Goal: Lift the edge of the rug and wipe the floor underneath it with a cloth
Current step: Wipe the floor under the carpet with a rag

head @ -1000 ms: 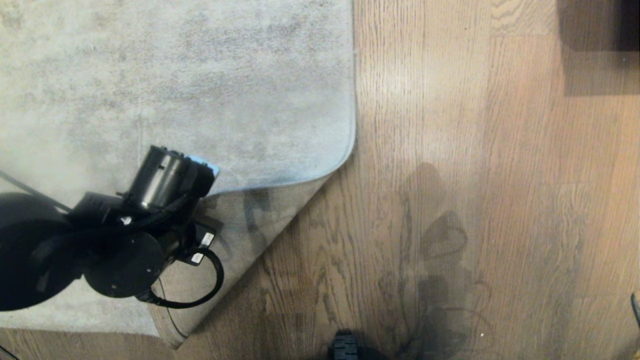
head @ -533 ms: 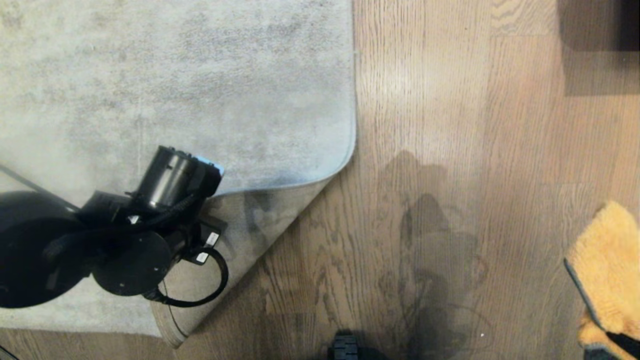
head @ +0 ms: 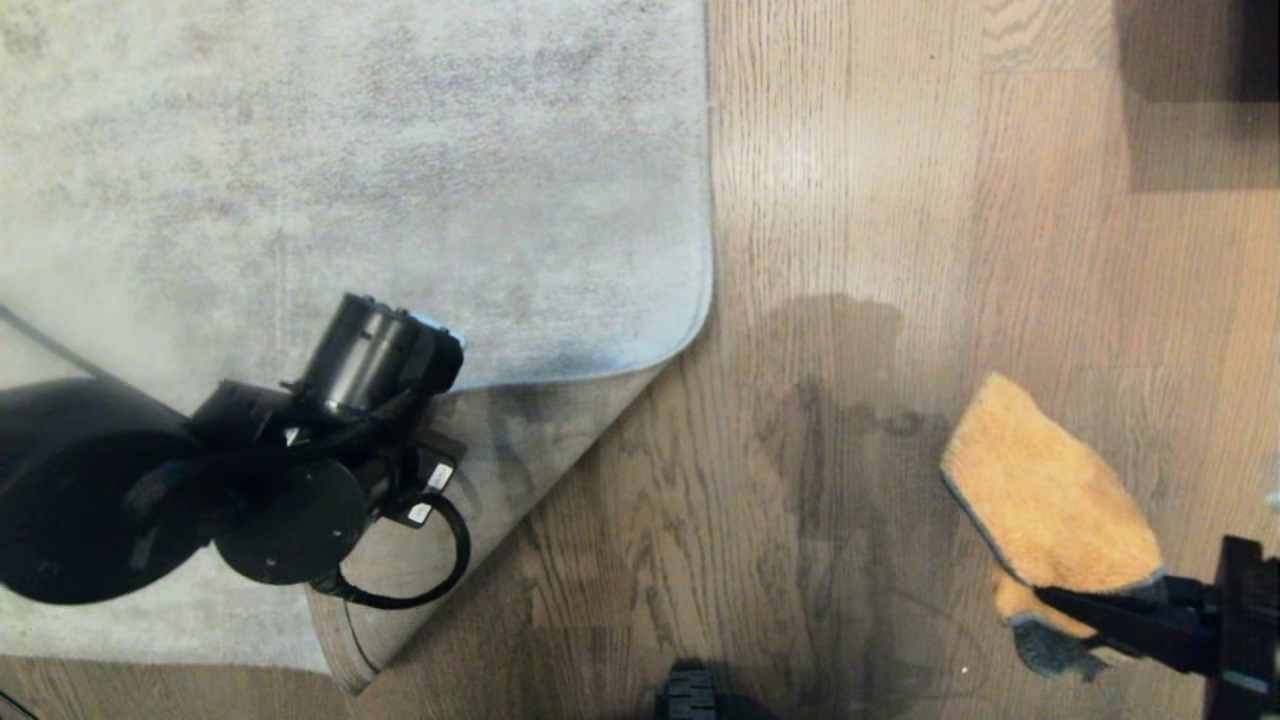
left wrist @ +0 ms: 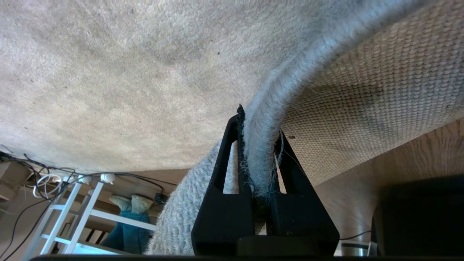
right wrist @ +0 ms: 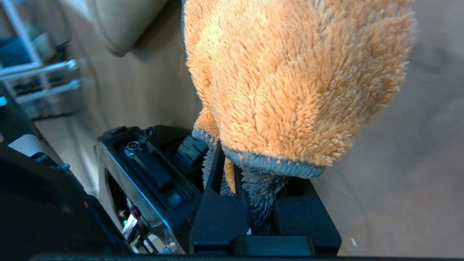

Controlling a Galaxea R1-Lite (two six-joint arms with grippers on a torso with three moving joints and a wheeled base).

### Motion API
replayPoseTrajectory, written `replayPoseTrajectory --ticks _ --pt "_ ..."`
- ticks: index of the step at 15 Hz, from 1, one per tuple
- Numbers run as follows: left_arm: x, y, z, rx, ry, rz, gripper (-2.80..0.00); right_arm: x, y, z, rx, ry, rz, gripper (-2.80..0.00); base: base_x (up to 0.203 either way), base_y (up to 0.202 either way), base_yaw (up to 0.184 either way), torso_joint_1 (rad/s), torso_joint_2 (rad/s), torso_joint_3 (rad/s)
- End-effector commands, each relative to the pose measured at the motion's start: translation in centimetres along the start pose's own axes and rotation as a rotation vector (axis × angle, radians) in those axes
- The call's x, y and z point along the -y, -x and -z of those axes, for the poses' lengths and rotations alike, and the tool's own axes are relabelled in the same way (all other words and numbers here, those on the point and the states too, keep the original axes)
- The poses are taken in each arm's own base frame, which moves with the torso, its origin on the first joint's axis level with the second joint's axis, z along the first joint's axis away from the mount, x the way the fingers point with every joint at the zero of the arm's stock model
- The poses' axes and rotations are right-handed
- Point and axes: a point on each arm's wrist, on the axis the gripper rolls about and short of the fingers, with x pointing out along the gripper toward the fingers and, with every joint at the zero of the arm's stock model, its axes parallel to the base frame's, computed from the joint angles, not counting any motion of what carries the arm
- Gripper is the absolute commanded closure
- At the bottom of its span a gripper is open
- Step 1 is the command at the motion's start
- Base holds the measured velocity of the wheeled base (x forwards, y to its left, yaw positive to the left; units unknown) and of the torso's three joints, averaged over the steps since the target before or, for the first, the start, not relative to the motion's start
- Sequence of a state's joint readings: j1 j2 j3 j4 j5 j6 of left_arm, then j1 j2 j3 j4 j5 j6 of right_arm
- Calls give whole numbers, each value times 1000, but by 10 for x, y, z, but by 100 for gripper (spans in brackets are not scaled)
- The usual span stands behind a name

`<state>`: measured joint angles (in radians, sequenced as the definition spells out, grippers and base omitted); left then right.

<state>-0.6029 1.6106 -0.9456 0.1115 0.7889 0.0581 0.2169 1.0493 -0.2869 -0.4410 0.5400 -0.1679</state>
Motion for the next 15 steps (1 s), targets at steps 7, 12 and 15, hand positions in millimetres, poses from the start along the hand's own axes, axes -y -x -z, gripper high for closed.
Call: replayPoseTrajectory --ticks 7,12,15 --pt "2 -8 -2 -19 0 -17 0 -3 -111 0 -116 33 -186 0 0 0 0 0 0 0" --pt "-3 -16 -3 -37 15 -41 0 -28 -150 11 -153 0 -246 0 0 0 0 0 0 0" --pt "-2 -20 -2 -47 11 -44 0 -52 -163 25 -216 -32 -273 0 0 0 0 0 0 0"
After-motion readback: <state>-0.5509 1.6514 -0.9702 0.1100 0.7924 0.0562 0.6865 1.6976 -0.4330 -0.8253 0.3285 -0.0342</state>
